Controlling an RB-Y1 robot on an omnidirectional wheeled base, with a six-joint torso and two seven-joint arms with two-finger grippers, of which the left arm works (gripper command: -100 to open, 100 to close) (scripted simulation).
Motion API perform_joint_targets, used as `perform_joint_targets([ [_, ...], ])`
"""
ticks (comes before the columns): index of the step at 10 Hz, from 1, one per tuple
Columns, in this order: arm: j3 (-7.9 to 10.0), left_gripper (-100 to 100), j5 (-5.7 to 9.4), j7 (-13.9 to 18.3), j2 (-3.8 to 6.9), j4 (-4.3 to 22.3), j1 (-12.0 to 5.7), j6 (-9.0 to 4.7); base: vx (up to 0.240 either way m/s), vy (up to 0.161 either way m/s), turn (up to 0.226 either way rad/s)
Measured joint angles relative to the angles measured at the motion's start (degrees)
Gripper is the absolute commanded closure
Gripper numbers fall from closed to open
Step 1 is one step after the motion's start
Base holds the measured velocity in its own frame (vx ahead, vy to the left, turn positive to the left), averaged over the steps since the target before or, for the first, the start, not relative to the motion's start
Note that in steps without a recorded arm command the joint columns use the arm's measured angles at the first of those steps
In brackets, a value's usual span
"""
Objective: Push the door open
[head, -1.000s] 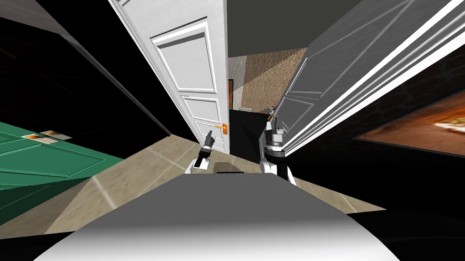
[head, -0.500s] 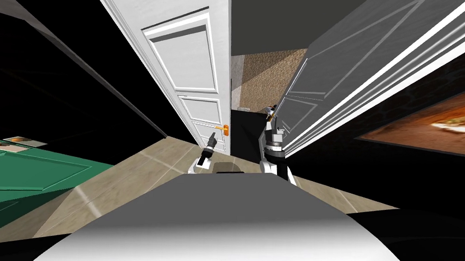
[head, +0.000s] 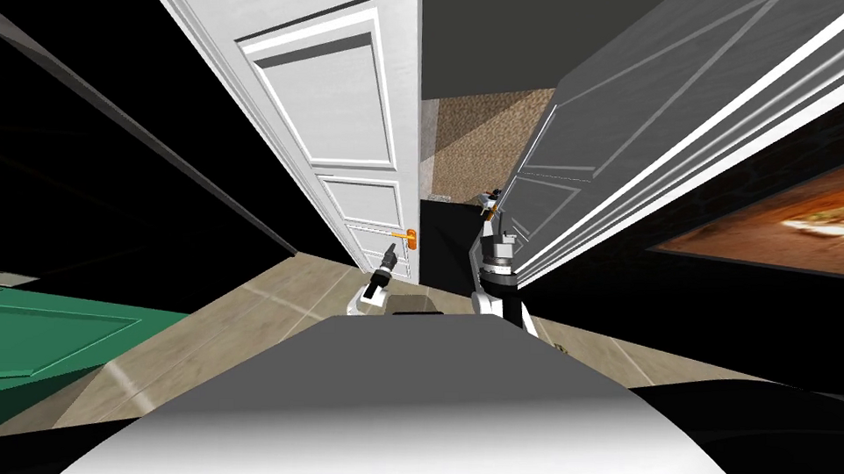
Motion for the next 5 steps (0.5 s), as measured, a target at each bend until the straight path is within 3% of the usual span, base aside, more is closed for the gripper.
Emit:
perform_joint_targets([
  [3, -0.96, -100, -0.07, 0.0, 0.06, 3.3, -1.40, 1.21, 0.068, 0.085, -0.066],
  [5, -1.28, -100, -0.09, 0.1, 0.09, 4.2, -1.83, 1.75, 0.084, 0.001, -0.021],
])
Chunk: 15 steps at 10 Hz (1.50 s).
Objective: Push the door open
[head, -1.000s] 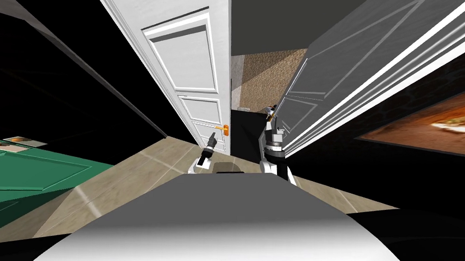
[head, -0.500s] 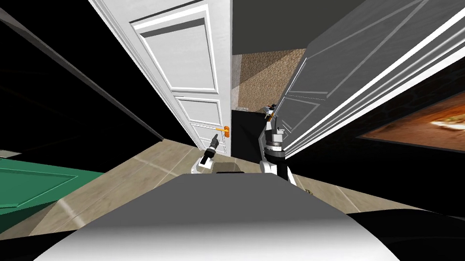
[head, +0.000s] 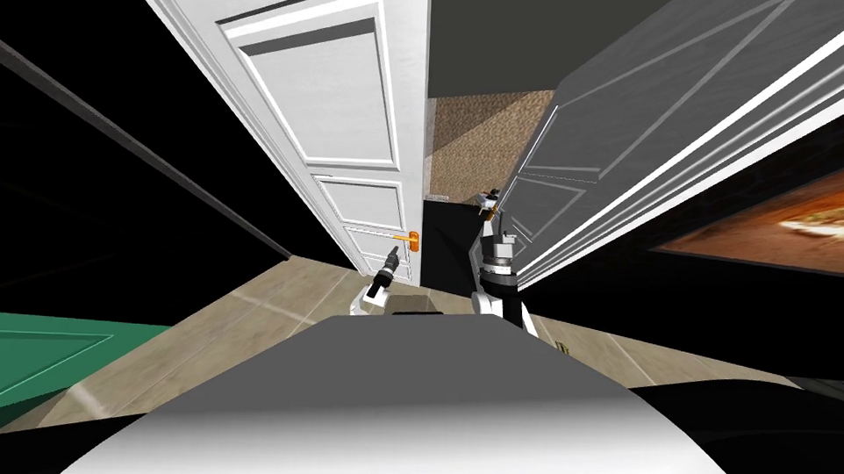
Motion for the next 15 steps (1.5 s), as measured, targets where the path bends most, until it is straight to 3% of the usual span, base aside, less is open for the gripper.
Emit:
perform_joint_targets([
  [8, 1.56, -100, 0.41, -0.7, -1.02, 3.3, -2.32, -0.62, 0.183, -0.036, -0.022],
  [9, 1.58, 100, 0.42, -0.7, -1.05, 3.3, -2.37, -0.66, -0.019, 0.000, 0.012],
  [15, 1.58, 100, 0.39, -0.7, -1.00, 3.3, -2.36, -0.53, 0.003, -0.007, 0.003],
])
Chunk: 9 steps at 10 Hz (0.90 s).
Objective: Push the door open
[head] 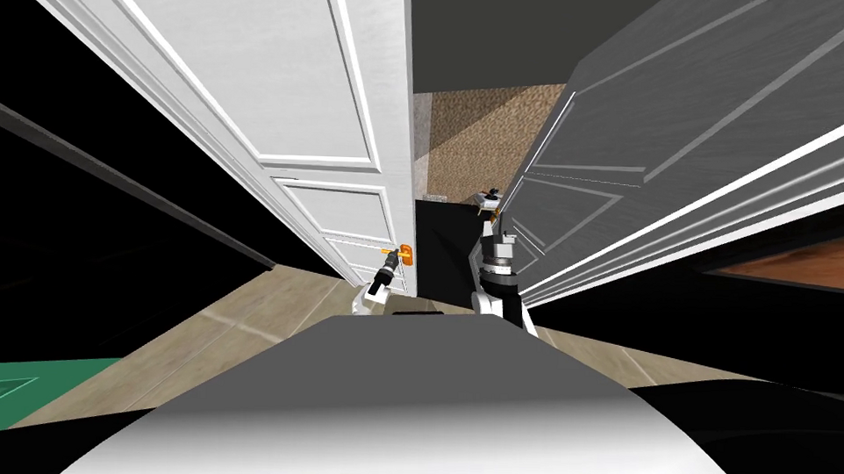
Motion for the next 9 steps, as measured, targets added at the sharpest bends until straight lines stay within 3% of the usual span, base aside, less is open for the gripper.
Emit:
perform_joint_targets([
  [2, 0.47, 100, 0.00, -0.3, -0.10, 0.5, 0.24, 0.47, 0.152, -0.061, 0.041],
  [4, 1.46, 100, 0.10, -0.6, -0.31, 2.0, -0.37, -0.43, 0.178, -0.096, 0.044],
  [6, 2.47, 100, 0.30, -0.7, 0.00, 1.2, -0.55, 0.23, 0.172, -0.090, 0.060],
  [8, 4.03, 100, 0.42, -1.2, -0.33, 2.4, -1.71, 0.11, 0.167, -0.111, 0.060],
  [9, 4.56, 100, 0.50, -1.3, -0.18, 2.1, -1.32, -0.12, 0.133, -0.100, 0.062],
])
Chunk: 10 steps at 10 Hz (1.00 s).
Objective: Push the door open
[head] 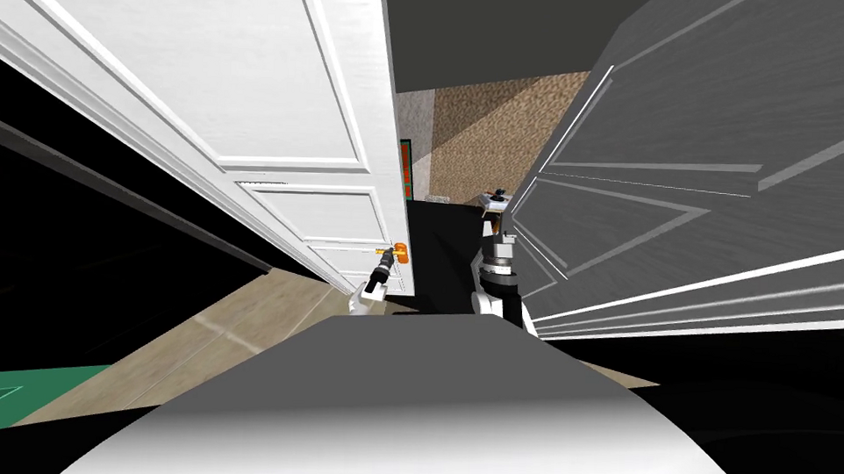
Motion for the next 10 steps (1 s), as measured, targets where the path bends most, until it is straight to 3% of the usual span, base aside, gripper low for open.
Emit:
perform_joint_targets([
  [1, 0.59, 100, 0.12, 0.0, 0.15, 0.6, -0.38, -0.26, 0.120, -0.098, 0.089],
  [3, 1.83, 100, 0.19, -0.5, -0.11, 0.0, -0.20, 0.64, 0.115, -0.085, 0.060],
  [6, 3.60, 100, 0.35, -1.0, -0.41, 1.5, -1.12, 0.21, 0.102, -0.068, 0.050],
  [8, 4.51, 100, 0.39, -1.4, -0.67, 0.7, -0.98, 1.04, 0.088, -0.074, 0.039],
  [10, 5.80, 100, 0.52, -1.7, -0.80, 2.1, -1.68, 0.37, 0.108, -0.095, 0.058],
])
